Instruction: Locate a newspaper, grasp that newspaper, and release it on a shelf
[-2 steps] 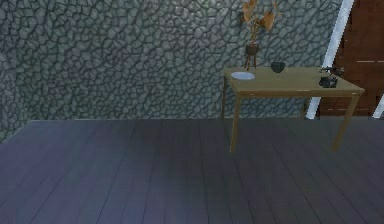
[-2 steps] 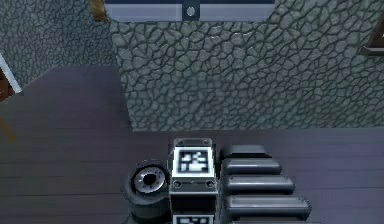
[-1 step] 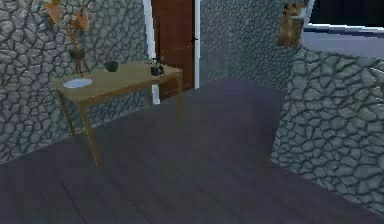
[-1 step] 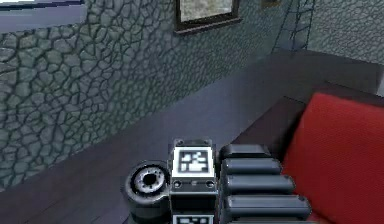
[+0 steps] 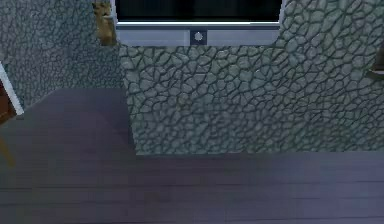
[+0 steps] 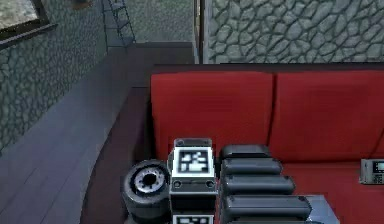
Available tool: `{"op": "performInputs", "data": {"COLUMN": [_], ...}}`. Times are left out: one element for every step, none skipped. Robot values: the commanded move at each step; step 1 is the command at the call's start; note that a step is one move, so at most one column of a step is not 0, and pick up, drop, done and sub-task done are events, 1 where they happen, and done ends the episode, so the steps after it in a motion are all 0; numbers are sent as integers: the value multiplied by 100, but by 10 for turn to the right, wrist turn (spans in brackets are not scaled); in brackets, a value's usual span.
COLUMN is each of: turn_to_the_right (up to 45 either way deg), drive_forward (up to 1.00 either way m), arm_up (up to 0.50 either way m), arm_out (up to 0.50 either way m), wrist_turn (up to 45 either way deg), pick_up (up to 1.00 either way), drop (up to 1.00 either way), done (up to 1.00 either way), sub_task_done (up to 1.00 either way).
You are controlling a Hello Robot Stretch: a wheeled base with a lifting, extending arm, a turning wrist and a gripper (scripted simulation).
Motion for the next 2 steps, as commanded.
{"op": "performInputs", "data": {"turn_to_the_right": [330,300], "drive_forward": [0,0], "arm_up": [0,0], "arm_out": [0,0], "wrist_turn": [0,0], "pick_up": [0,0], "drop": [0,0], "done": [0,0], "sub_task_done": [0,0]}}
